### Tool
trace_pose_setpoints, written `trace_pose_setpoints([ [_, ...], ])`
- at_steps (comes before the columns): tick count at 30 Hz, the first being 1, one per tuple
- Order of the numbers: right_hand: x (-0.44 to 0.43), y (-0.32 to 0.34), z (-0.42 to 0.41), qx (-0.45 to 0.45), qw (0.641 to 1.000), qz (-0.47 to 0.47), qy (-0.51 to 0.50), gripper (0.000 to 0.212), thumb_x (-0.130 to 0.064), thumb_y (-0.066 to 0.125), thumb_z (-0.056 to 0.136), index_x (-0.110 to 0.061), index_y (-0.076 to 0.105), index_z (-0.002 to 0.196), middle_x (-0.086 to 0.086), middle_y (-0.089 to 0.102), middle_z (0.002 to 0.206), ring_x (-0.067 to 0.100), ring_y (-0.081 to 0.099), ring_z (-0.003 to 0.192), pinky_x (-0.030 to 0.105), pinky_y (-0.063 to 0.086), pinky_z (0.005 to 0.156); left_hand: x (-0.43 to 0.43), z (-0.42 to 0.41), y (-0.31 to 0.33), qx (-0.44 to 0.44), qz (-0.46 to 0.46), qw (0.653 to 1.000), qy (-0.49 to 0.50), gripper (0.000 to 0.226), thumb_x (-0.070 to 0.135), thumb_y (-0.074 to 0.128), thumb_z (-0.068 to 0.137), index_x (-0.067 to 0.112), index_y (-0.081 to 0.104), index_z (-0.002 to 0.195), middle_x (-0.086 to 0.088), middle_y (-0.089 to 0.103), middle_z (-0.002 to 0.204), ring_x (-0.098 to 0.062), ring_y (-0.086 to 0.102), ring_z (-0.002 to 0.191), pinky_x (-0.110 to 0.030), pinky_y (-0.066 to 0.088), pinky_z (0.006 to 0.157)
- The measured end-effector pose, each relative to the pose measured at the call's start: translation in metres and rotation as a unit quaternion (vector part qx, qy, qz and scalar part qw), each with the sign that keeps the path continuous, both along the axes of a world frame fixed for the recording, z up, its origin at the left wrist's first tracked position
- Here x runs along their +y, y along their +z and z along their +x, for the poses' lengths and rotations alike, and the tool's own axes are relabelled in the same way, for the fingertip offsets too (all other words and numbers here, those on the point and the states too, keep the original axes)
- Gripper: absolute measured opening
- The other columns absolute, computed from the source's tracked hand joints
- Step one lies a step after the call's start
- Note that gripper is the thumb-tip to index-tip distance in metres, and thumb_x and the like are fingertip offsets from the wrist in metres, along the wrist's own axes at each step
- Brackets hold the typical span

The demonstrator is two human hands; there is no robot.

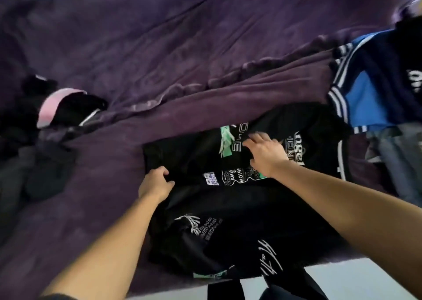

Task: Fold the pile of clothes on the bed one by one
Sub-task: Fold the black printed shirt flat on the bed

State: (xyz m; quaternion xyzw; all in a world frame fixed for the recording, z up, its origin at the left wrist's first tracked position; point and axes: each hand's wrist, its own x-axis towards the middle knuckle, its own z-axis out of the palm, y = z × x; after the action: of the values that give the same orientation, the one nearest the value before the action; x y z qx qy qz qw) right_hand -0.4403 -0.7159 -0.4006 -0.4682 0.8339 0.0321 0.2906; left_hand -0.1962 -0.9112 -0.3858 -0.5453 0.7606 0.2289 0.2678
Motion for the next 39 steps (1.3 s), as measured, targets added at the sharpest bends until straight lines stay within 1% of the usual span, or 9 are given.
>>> trace_pose_setpoints([
  [5, -0.02, -0.055, 0.001, 0.028, 0.998, 0.053, 0.023, 0.069, -0.024, 0.065, 0.084, -0.029, 0.033, 0.146, 0.004, 0.042, 0.144, 0.026, 0.038, 0.131, 0.041, 0.043, 0.098, -0.016, 0.019, -0.065, 0.129, 0.007, 0.959, 0.251, 0.088, 0.037, 0.08, 0.072, 0.018, 0.031, 0.144, -0.011, 0.05, 0.138, -0.032, 0.05, 0.123, -0.038, 0.042, 0.1],
  [10, 0.0, -0.067, -0.007, -0.009, 0.995, -0.032, -0.095, 0.027, -0.037, 0.059, 0.093, -0.027, 0.067, 0.117, 0.002, 0.062, 0.109, 0.028, 0.06, 0.102, 0.036, 0.05, 0.076, -0.042, -0.005, -0.078, 0.239, -0.018, 0.91, 0.339, 0.013, 0.017, 0.07, 0.077, 0.011, 0.059, 0.081, -0.02, 0.067, 0.099, -0.035, 0.065, 0.093, -0.039, 0.051, 0.079],
  [15, -0.016, -0.033, -0.021, 0.037, 0.969, -0.192, -0.152, 0.022, -0.024, 0.063, 0.09, -0.019, 0.071, 0.11, 0.005, 0.065, 0.095, 0.031, 0.062, 0.094, 0.037, 0.051, 0.069, -0.063, -0.027, -0.044, 0.327, -0.093, 0.874, 0.346, 0.023, 0.034, 0.062, 0.068, 0.014, 0.053, 0.069, -0.012, 0.064, 0.089, -0.027, 0.058, 0.075, -0.032, 0.044, 0.064],
  [19, -0.013, -0.023, -0.003, -0.038, 0.996, 0.014, -0.084, 0.032, -0.029, 0.061, 0.088, -0.031, 0.066, 0.12, 0.0, 0.06, 0.112, 0.025, 0.057, 0.108, 0.036, 0.05, 0.082, -0.048, 0.015, -0.054, 0.11, 0.016, 0.941, 0.319, 0.056, 0.029, 0.071, 0.076, 0.012, 0.053, 0.126, -0.015, 0.056, 0.129, -0.036, 0.054, 0.116, -0.039, 0.046, 0.094],
  [21, -0.01, -0.025, -0.002, -0.081, 0.988, 0.119, -0.062, 0.031, -0.038, 0.061, 0.085, -0.037, 0.066, 0.115, -0.006, 0.062, 0.119, 0.021, 0.058, 0.11, 0.033, 0.049, 0.087, -0.055, 0.029, -0.059, 0.05, 0.022, 0.958, 0.283, 0.072, 0.03, 0.074, 0.073, 0.016, 0.041, 0.135, -0.018, 0.047, 0.136, -0.038, 0.047, 0.122, -0.045, 0.042, 0.101],
  [25, -0.027, -0.037, -0.042, 0.064, 0.984, -0.103, -0.127, 0.039, -0.039, 0.067, 0.08, -0.024, 0.066, 0.116, 0.007, 0.062, 0.121, 0.029, 0.051, 0.117, 0.041, 0.046, 0.092, -0.086, 0.003, -0.072, 0.136, -0.145, 0.975, 0.095, 0.079, 0.042, 0.071, 0.074, 0.024, 0.034, 0.141, -0.014, 0.04, 0.142, -0.036, 0.037, 0.13, -0.052, 0.034, 0.102],
  [29, -0.037, -0.059, -0.082, 0.069, 0.986, 0.124, -0.093, 0.091, -0.055, 0.076, 0.07, -0.029, 0.033, 0.146, 0.007, 0.032, 0.152, 0.03, 0.031, 0.138, 0.05, 0.03, 0.105, -0.089, -0.03, -0.096, 0.02, -0.059, 0.988, -0.139, 0.08, 0.053, 0.072, 0.075, 0.029, 0.035, 0.141, -0.007, 0.051, 0.136, -0.029, 0.044, 0.127, -0.044, 0.033, 0.1],
  [35, -0.043, -0.052, -0.103, 0.149, 0.984, 0.062, -0.081, 0.033, -0.045, 0.063, 0.088, -0.024, 0.066, 0.114, 0.014, 0.068, 0.109, 0.035, 0.062, 0.102, 0.038, 0.042, 0.084, -0.101, -0.046, -0.094, 0.06, -0.15, 0.981, -0.106, 0.031, 0.041, 0.071, 0.08, 0.021, 0.067, 0.103, -0.013, 0.069, 0.102, -0.033, 0.058, 0.104, -0.041, 0.036, 0.091],
  [39, -0.078, -0.048, -0.13, 0.181, 0.975, -0.008, -0.132, 0.029, -0.036, 0.062, 0.089, -0.021, 0.065, 0.114, 0.018, 0.066, 0.113, 0.038, 0.059, 0.107, 0.044, 0.039, 0.092, -0.129, -0.069, -0.084, 0.053, -0.196, 0.977, -0.058, 0.038, 0.035, 0.07, 0.083, 0.016, 0.061, 0.114, -0.017, 0.057, 0.12, -0.038, 0.047, 0.115, -0.048, 0.035, 0.095],
])
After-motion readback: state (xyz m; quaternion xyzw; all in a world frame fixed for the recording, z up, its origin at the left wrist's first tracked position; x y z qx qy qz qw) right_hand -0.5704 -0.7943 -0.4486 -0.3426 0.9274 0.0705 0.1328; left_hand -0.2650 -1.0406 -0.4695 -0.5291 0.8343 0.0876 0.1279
